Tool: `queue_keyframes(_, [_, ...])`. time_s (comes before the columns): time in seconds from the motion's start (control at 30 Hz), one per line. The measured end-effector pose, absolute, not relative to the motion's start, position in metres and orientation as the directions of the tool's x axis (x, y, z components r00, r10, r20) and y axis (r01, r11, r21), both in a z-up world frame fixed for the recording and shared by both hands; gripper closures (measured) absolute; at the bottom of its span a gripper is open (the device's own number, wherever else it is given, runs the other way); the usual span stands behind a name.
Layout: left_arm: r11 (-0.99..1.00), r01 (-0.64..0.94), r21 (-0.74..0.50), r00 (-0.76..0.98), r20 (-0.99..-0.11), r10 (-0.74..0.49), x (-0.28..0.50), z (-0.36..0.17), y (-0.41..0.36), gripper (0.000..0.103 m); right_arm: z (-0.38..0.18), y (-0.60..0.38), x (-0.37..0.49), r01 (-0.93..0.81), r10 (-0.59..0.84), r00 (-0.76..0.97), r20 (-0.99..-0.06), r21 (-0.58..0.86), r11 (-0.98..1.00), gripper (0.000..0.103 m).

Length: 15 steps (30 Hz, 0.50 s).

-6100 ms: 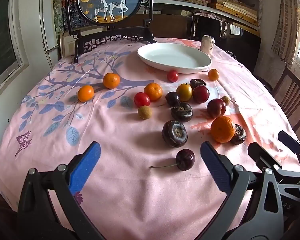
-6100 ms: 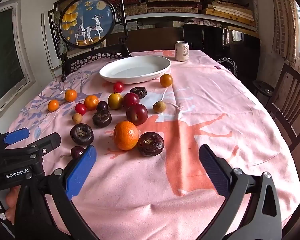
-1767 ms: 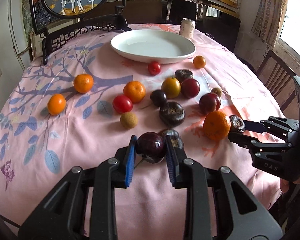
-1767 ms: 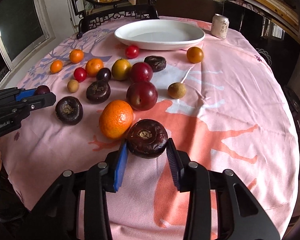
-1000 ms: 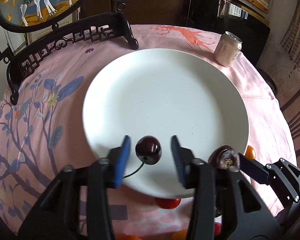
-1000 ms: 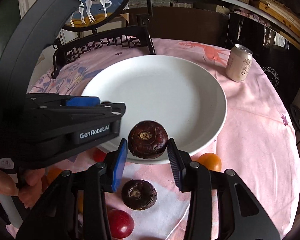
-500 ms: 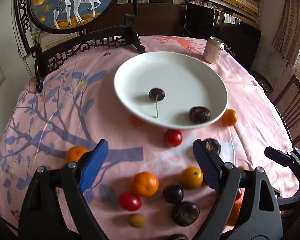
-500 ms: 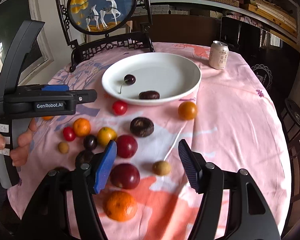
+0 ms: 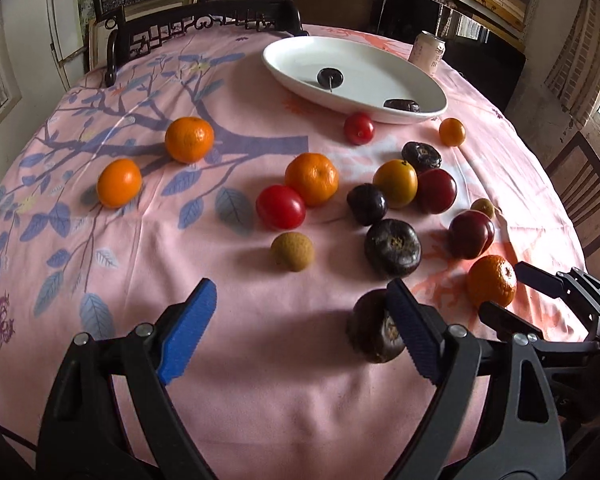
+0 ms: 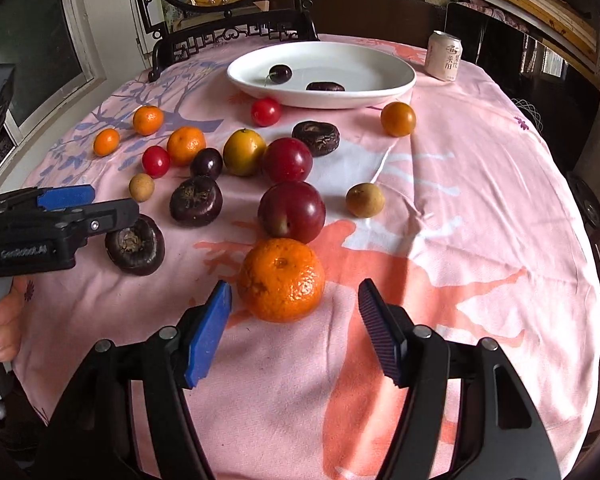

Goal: Organize fruits
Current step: 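Grasp a tangerine with the right gripper while the left gripper grasps a dark mangosteen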

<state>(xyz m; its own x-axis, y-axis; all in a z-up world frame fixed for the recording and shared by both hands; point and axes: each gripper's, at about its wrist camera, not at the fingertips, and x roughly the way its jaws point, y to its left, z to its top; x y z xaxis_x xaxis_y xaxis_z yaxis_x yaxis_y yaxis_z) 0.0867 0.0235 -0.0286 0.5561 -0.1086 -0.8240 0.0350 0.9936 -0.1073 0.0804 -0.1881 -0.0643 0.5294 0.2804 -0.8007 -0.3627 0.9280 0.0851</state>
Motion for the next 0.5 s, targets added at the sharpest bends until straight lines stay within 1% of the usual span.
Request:
queue_keyframes(0.1, [0.994, 0.039, -0.104, 0.554, -0.825, -0.108, 0.082, -0.027, 0.021, 0.014, -0.071, -0.181, 0.088, -0.359, 0.274, 0.519, -0.81, 0.084, 0.93, 0.037])
queue_keyframes(0.13, [0.993, 0.042, -0.107, 0.558, -0.822, -0.112, 0.08, -0.026, 0.02, 0.014, -0.073, -0.18, 0.09, -0.351, 0.264, 0.521, -0.812, 0.078, 0.933, 0.046])
queue_keyframes(0.2, [0.992, 0.054, -0.111, 0.564, -0.817, -0.122, 0.077, -0.023, 0.017, 0.014, -0.072, -0.181, 0.088, -0.35, 0.273, 0.541, -0.795, 0.083, 0.933, 0.058])
queue_keyframes(0.37, [0.987, 0.111, -0.114, 0.553, -0.819, -0.156, 0.073, -0.023, 0.001, 0.014, -0.071, -0.199, 0.081, -0.322, 0.306, 0.544, -0.782, 0.143, 0.936, 0.058])
queue_keyframes(0.5, [0.986, 0.144, -0.087, 0.527, -0.836, -0.15, 0.074, -0.036, -0.012, 0.014, -0.068, -0.218, 0.074, -0.3, 0.326, 0.552, -0.767, 0.182, 0.937, 0.058])
